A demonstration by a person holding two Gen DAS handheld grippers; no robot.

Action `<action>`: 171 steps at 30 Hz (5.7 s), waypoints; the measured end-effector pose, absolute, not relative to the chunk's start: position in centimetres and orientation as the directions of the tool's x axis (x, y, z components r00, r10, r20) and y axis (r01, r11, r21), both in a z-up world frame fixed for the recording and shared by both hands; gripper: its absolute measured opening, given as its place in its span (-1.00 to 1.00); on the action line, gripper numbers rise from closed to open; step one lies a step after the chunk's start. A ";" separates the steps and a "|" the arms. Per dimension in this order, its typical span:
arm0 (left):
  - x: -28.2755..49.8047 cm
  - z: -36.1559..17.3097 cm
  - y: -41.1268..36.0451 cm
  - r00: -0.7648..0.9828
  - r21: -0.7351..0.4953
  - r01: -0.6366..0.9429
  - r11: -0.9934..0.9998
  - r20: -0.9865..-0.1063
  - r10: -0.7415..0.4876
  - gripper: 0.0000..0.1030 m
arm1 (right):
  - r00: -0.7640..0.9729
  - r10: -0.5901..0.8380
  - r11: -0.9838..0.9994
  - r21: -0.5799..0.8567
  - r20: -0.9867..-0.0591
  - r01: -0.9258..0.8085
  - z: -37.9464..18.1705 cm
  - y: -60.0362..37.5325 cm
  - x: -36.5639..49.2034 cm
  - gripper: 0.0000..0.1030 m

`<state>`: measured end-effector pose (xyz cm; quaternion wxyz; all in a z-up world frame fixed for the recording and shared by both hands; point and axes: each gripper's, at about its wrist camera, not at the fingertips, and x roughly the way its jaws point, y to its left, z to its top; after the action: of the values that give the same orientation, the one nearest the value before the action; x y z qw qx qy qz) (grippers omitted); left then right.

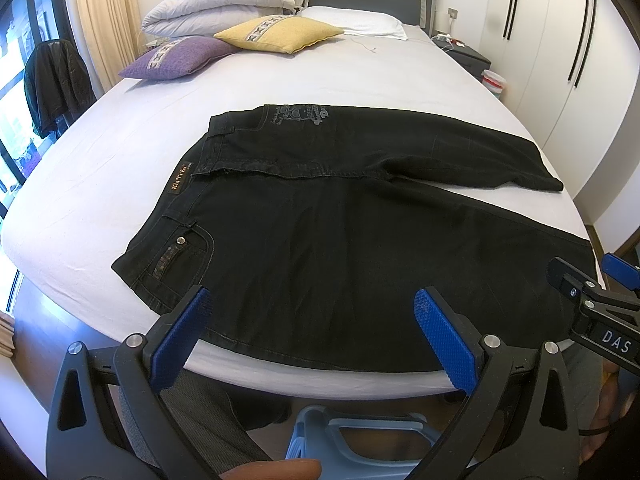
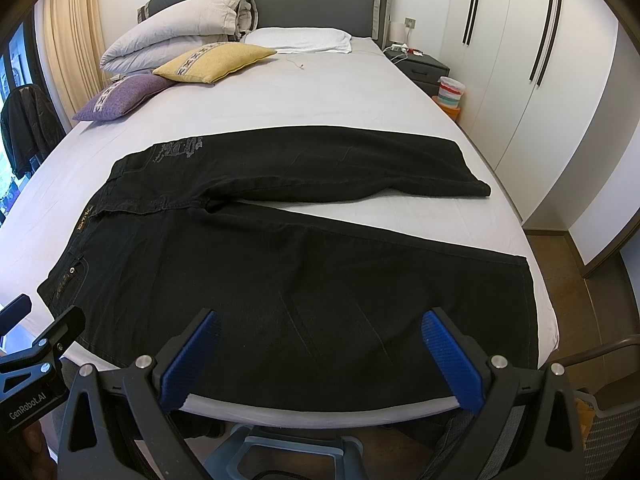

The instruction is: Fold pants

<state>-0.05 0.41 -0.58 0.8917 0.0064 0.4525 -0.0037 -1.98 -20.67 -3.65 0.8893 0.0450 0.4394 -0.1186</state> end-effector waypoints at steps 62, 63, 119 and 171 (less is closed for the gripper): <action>39.1 -6.1 4.9 0.337 0.080 0.660 0.747 -0.920 -0.199 0.87 | 0.439 0.269 0.782 -0.071 -0.857 -0.619 -5.9 -32.2 29.8 0.65; 40.0 -6.7 5.2 0.309 0.055 0.665 0.745 -0.928 -0.207 0.76 | 0.427 0.275 0.777 -0.062 -0.861 -0.626 -6.3 -32.1 30.4 0.63; 28.6 -3.1 6.9 0.596 0.265 0.650 0.712 -0.759 -0.262 -0.86 | 0.150 0.324 0.589 0.075 -0.934 -0.805 -13.3 -28.1 40.8 -0.42; -3.4 -7.5 13.3 0.606 0.214 0.586 0.782 -0.756 -0.246 -0.88 | 0.588 -0.025 0.595 -0.485 -0.808 -0.641 -14.0 -13.9 8.6 -0.95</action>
<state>-3.37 13.28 -7.50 0.8669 0.2270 0.3734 -0.2399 8.55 -13.91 -14.02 0.7933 -0.4059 0.4101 0.1943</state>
